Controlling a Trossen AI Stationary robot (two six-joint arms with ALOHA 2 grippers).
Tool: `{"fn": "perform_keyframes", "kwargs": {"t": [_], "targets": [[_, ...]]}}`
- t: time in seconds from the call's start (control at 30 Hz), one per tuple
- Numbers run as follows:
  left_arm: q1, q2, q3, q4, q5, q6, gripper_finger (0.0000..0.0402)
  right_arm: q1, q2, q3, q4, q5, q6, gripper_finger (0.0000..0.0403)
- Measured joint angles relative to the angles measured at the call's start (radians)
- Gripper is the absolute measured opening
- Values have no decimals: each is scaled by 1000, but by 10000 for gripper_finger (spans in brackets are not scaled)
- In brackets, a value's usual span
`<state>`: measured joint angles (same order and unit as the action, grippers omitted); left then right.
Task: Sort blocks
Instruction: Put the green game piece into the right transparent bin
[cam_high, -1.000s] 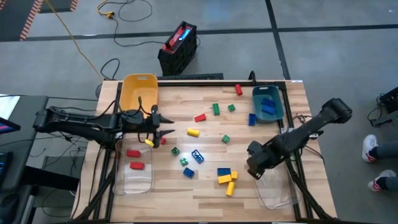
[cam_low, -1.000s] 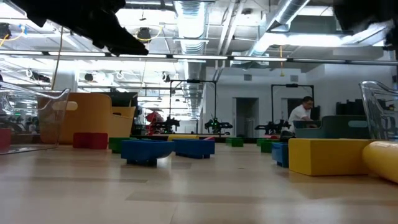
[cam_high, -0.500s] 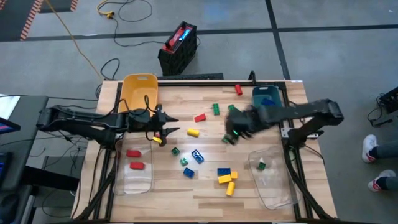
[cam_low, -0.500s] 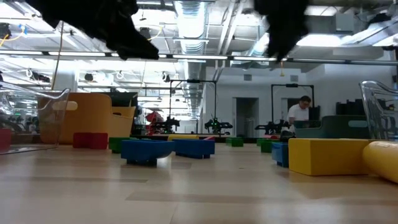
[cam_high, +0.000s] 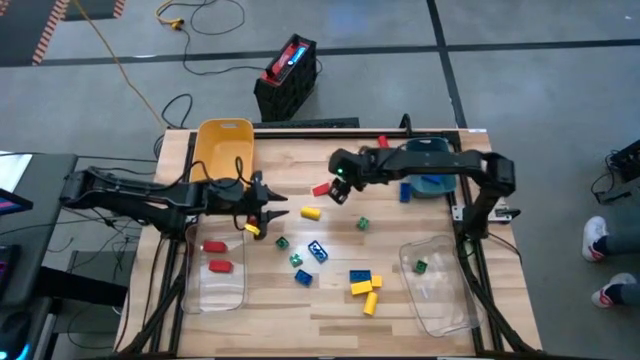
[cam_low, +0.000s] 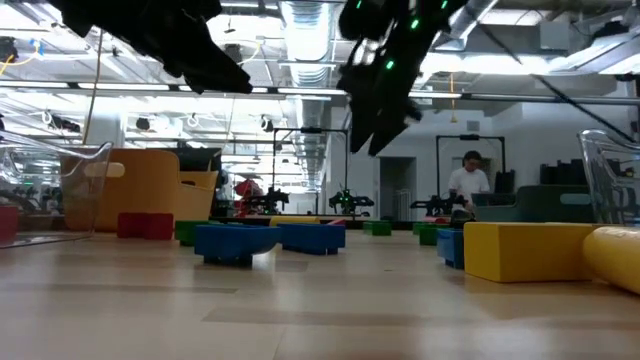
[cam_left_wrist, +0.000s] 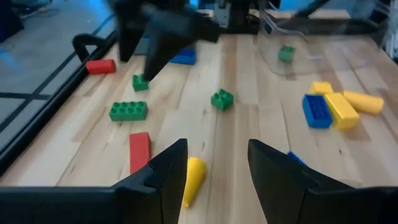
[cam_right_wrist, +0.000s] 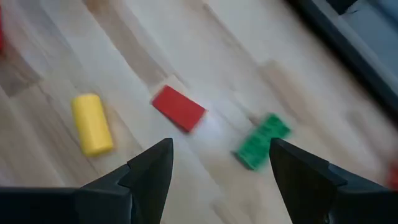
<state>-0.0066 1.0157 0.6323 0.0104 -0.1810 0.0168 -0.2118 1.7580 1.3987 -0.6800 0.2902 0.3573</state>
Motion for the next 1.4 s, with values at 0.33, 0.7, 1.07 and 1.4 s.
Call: {"fn": "perform_keyframes", "kwargs": {"t": [0.33,0.7,1.07,1.4], "targets": [[26,-45,-99,170,1,118,163,-52,128,0,115,-88,-15,281],[118,-101,-114,168,129,121,163,-78,129,-19,159,-94,-15,281],[146,-255,-115,-60,91,180,163,-72,91,-18,72,-94,42,281],[158,-386,-115,-137,85,138,163,-91,96,-18,-23,-11,172,281]]}}
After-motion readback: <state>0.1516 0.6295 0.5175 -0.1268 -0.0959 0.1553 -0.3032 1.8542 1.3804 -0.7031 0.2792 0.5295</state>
